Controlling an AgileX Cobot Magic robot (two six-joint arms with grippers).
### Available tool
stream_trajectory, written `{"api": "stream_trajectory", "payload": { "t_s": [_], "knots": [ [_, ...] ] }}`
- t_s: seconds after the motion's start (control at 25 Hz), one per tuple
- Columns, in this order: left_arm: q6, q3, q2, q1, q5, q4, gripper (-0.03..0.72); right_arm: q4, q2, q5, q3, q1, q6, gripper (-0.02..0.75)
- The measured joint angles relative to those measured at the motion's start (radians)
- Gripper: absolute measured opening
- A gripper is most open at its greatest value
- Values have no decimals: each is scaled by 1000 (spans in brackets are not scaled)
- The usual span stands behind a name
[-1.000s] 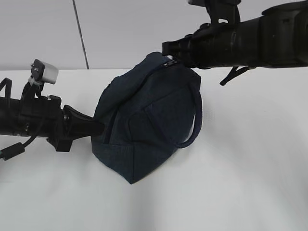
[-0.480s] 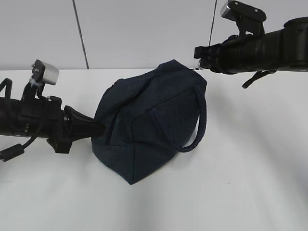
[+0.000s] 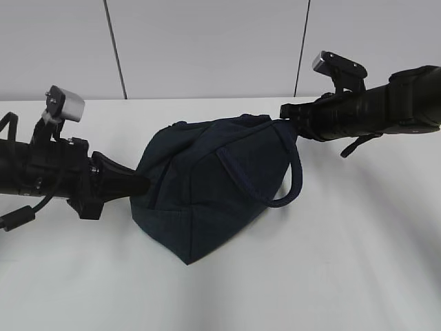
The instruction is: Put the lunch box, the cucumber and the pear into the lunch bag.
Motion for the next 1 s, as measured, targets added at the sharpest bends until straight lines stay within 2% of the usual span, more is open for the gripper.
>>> {"api": "stream_trajectory", "payload": {
  "t_s": [0.2,0.32,0.44,0.6,0.72,0.84,1.0],
  "knots": [
    [0,0,0,0,0,0,3,0,0,70,-1,-14,11,0],
    [0,1,-1,0,-1,0,33,-2,-5,103,-2,-21,12,0],
    [0,1,-18,0,-4,4,125,-4,-38,116,-3,-20,14,0],
    [-1,2,-74,1,-7,9,311,-10,-109,181,-3,-22,14,0],
    [-21,0,-131,1,-9,9,367,-14,-155,234,-3,-22,14,0],
    [-192,-58,-166,1,-18,58,379,-26,-172,251,-3,-22,14,0],
    [-528,-263,-169,-16,1,292,382,-41,-172,258,-3,-22,18,0]
  ]
}}
